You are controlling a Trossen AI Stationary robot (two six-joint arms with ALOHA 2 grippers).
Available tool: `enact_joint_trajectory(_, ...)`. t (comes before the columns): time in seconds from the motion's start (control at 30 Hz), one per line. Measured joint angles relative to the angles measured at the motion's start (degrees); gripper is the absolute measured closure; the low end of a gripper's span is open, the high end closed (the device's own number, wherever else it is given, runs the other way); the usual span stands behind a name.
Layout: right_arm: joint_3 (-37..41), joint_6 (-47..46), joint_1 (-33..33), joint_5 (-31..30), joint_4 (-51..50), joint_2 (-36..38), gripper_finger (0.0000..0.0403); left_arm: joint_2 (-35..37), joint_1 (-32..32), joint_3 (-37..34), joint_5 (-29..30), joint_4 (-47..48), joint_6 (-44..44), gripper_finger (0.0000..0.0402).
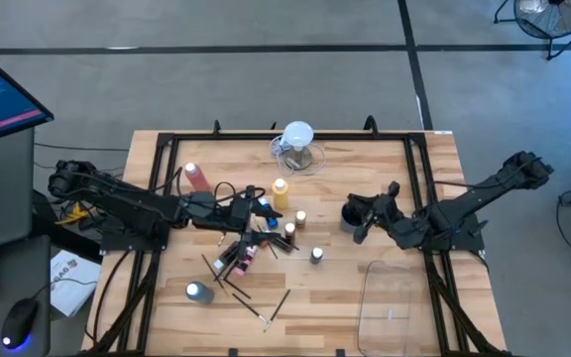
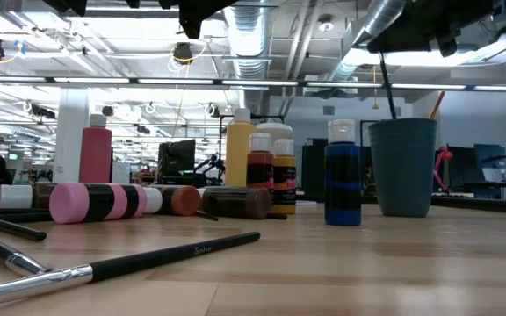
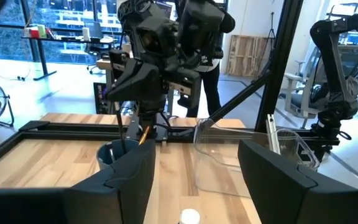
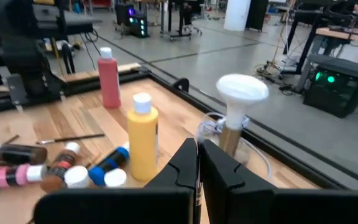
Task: Pick & Place Paint Supplies
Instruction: Put the black silver paintbrush into the blue cup
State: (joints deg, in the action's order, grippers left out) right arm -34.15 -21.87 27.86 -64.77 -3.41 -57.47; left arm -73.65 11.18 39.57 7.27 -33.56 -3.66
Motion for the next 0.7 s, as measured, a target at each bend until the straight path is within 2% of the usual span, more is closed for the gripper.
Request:
enact_joint_trajectory(0.2,0.00,-4.50,-0.14,0.03,-5.58,-0.02,0.0403,-0.02,0.00,0.00,0.00,-0.50,0.28,0.0187)
enact_joint_trajectory(0.7,0.00,-7.39,0.72,0.17,-6.69,-0.04,0.0401,-0.06,-1.01,0.02,0.00,-1.68,0.45,0.0186)
